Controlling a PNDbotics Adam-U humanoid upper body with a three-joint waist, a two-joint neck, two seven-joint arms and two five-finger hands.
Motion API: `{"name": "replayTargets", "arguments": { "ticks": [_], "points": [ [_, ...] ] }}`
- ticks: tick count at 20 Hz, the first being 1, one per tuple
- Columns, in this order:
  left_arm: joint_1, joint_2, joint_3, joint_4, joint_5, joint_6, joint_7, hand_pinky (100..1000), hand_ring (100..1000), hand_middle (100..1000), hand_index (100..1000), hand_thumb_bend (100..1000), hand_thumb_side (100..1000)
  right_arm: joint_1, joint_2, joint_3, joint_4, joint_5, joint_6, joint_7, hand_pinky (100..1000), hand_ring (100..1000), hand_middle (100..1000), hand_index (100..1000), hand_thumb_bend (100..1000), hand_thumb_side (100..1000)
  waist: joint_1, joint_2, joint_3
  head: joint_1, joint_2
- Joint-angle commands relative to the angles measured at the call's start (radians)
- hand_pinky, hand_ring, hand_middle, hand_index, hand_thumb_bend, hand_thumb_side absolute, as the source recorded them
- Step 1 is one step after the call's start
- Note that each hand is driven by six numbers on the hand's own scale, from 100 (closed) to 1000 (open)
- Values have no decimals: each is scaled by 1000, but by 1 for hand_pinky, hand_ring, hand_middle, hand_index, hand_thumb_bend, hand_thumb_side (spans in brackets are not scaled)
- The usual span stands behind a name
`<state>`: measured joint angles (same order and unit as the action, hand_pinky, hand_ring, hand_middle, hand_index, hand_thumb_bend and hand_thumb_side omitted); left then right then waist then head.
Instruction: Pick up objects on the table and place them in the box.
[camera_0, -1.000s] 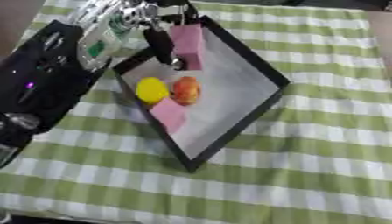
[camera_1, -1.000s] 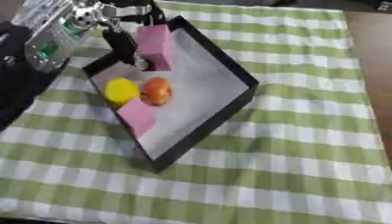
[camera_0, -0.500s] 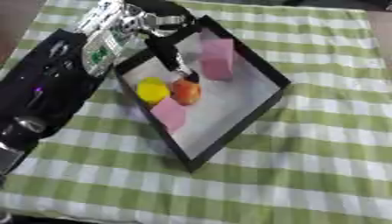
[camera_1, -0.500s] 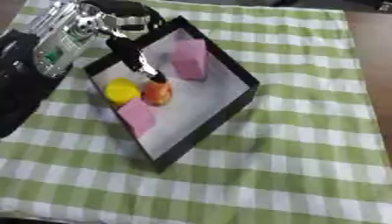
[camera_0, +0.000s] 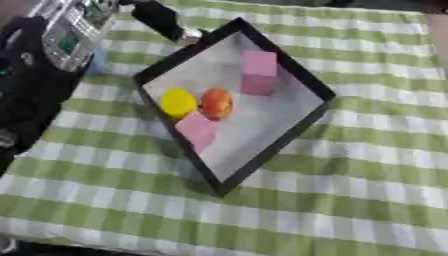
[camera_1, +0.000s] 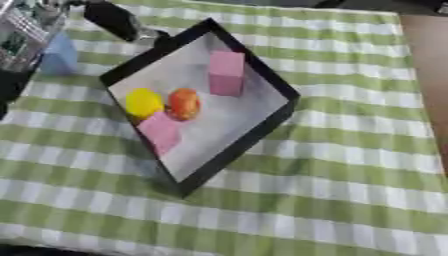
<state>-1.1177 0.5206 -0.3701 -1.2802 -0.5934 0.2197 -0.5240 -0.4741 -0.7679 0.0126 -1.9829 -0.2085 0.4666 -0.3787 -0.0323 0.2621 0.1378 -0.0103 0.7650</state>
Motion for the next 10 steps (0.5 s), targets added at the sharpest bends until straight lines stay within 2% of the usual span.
{"name": "replayTargets", "arguments": {
  "ticks": [1, 5, 7, 8, 10],
  "points": [
    [-12, 70, 44, 11, 4, 15, 10, 877, 831, 801, 881, 631, 510, -6, -40, -16, -17, -8, -2, -6, 812, 666, 681, 784, 519, 275, 7, -33, 2, -10, 5],
    [0, 102, 70, 82, -32, 14, -3, 884, 842, 811, 887, 641, 460, -4, -42, -17, -17, -8, -2, -7, 811, 666, 680, 784, 519, 275, 4, -32, 4, -19, 5],
    [4, 109, 81, 120, -58, 1, -14, 888, 849, 815, 889, 654, 392, -5, -41, -17, -17, -9, -2, -7, 811, 666, 681, 784, 517, 275, 2, -30, 3, -24, 1],
    [6, 110, 87, 138, -71, -9, -20, 891, 853, 815, 887, 659, 320, -5, -40, -17, -17, -9, -3, -7, 811, 666, 681, 784, 517, 275, 1, -29, 2, -26, -2],
    [8, 112, 101, 173, -95, -33, -39, 896, 858, 814, 879, 667, 244, -6, -39, -17, -17, -9, -3, -8, 811, 666, 680, 784, 517, 276, -1, -26, 0, -27, -8]
  ]
}}
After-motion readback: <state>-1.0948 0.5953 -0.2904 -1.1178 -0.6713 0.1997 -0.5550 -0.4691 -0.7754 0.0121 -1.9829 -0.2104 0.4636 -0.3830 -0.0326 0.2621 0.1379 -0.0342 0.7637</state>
